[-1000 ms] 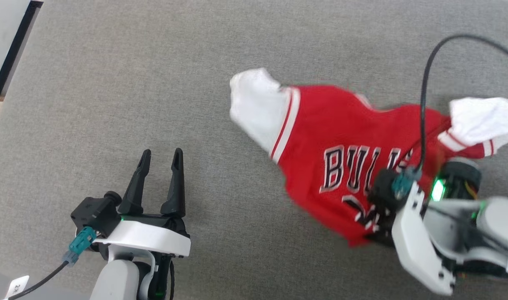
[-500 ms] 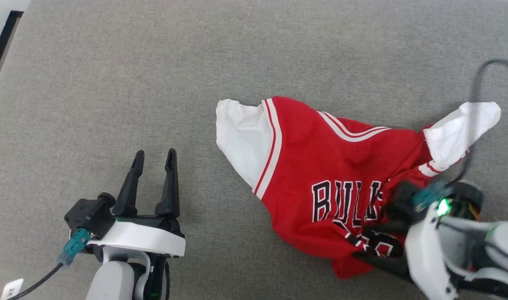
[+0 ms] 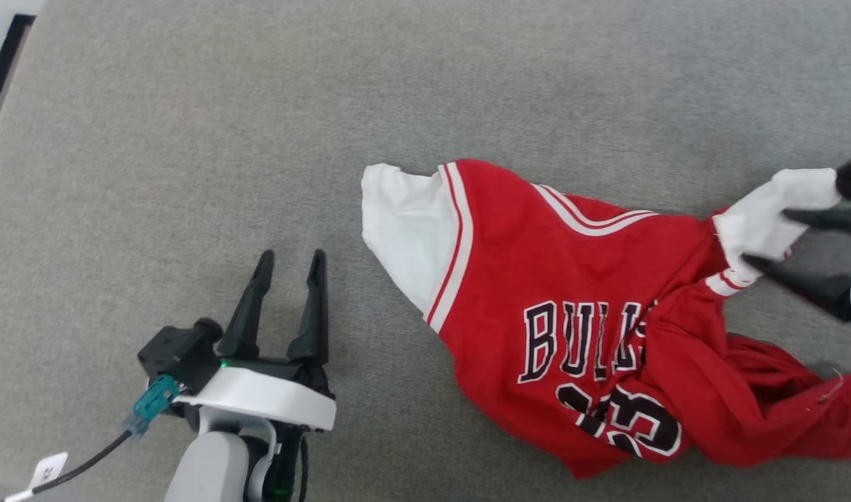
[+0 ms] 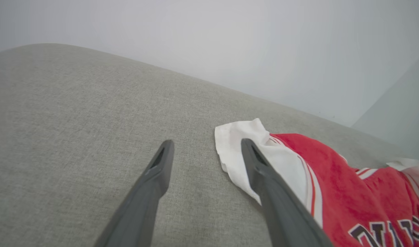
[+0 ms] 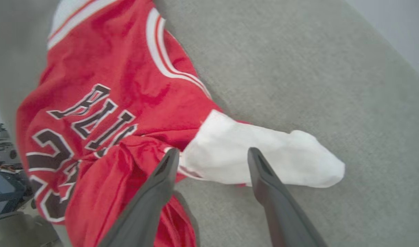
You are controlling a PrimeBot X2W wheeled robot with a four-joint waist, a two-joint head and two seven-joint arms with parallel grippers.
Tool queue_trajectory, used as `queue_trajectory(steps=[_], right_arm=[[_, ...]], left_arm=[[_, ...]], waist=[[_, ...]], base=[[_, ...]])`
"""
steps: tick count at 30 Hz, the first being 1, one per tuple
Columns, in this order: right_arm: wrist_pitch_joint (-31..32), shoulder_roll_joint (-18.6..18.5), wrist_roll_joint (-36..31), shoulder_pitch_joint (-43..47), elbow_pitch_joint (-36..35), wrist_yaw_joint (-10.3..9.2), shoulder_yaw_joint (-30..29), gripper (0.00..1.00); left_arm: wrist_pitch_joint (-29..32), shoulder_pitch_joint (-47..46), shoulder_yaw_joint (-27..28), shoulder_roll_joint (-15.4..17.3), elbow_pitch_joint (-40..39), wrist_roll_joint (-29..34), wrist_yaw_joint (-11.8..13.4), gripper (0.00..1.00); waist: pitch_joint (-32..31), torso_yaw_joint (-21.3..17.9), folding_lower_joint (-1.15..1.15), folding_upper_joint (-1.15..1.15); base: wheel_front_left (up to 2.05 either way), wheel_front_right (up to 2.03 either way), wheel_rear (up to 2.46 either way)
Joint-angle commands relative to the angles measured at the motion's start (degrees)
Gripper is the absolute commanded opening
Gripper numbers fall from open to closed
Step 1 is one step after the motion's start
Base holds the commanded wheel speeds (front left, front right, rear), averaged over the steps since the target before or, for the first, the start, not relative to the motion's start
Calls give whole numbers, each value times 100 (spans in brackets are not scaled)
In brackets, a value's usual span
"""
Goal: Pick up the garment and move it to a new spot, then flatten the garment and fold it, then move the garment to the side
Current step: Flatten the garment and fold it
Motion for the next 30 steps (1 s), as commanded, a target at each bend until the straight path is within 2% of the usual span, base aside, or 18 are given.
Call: queue_trajectory(steps=[1, 9, 15, 16, 17, 19, 25, 30], right_arm=[[136, 19, -108, -129, 77, 0, -33, 100], [779, 163, -470, -628, 575, -1, 271, 100], [1130, 112, -539, -942, 566, -1, 778, 100], [1167, 99, -540, -974, 560, 0, 865, 93], [1184, 82, -525, -1020, 569, -1, 935, 49], [1207, 62, -455, -1094, 623, -1, 1039, 0], [1017, -103, -239, -1167, 611, -1, 1203, 0], [528, -423, -152, -887, 456, -1, 1235, 0]], left_arm=[[-27, -103, -51, 5, 8, -34, -21, 100], [-28, -123, -265, 4, 48, -283, -17, 100], [-28, -171, -360, 4, 30, -358, -16, 100], [-28, -172, -365, 4, 26, -359, -17, 100], [-28, -175, -368, 4, 20, -373, -17, 100], [-28, -171, -364, 4, 16, -390, -17, 100], [-28, -148, -273, 5, 62, -333, -17, 100], [-27, -123, -208, 5, 68, -243, -17, 100]], waist=[[48, 88, 0, 0], [200, 398, 0, 0], [306, 527, 0, 0], [316, 537, 0, 0], [325, 543, 0, 0], [334, 541, 0, 0], [286, 427, 0, 0], [232, 252, 0, 0]], base=[[0, 0, 0], [0, 0, 0], [0, 0, 0], [0, 0, 0], [0, 0, 0], [0, 0, 0], [0, 0, 0], [0, 0, 0]])
